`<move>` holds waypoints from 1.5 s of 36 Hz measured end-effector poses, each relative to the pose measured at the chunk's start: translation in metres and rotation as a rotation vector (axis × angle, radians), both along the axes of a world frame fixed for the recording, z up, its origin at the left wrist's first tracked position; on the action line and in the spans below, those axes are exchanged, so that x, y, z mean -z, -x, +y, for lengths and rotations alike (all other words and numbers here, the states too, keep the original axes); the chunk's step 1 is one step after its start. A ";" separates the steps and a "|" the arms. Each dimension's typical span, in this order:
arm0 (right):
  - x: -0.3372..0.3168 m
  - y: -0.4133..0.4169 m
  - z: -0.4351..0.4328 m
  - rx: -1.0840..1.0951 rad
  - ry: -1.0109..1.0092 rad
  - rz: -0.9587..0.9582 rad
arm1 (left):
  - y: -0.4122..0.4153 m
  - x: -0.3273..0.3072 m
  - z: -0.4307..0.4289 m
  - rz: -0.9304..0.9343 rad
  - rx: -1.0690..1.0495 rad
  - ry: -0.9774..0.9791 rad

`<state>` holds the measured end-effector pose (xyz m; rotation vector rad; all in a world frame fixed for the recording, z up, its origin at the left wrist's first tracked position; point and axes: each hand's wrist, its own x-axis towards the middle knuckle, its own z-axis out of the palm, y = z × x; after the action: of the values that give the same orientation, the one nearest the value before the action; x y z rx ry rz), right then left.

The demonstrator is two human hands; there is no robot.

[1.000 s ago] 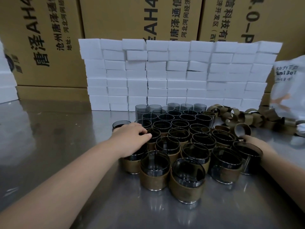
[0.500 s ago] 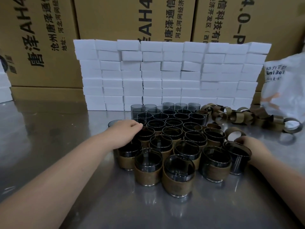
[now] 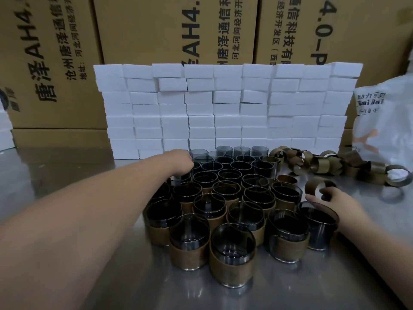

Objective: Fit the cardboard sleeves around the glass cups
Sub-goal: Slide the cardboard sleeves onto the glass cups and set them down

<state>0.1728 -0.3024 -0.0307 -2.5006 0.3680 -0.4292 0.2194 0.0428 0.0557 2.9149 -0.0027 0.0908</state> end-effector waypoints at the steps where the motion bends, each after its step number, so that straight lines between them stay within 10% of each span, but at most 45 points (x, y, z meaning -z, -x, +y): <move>1: 0.001 -0.001 0.000 0.008 -0.001 -0.006 | -0.006 0.002 -0.001 0.023 -0.001 -0.041; 12: 0.003 -0.006 -0.005 -0.024 -0.022 -0.045 | -0.034 0.018 -0.005 0.077 -0.022 -0.117; 18: 0.006 -0.005 -0.009 0.013 -0.054 -0.156 | -0.024 0.014 -0.002 -0.168 -0.081 0.162; 25: 0.001 -0.005 -0.011 0.109 -0.124 -0.313 | 0.022 -0.014 -0.012 -0.487 -0.252 1.100; 31: -0.020 0.012 0.003 0.154 -0.295 -0.614 | 0.072 -0.004 -0.013 -0.176 -0.404 2.097; 46: -0.102 0.098 0.149 -0.691 -0.657 -0.466 | 0.089 0.014 -0.034 0.029 -0.260 1.985; 54: -0.096 0.087 0.196 -0.599 -0.772 -0.444 | 0.092 0.019 -0.043 0.011 -0.060 1.925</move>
<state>0.0861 -0.1059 0.0653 -1.5908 -0.3387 -0.4609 0.1270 0.0002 0.0371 0.9910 0.1059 0.0343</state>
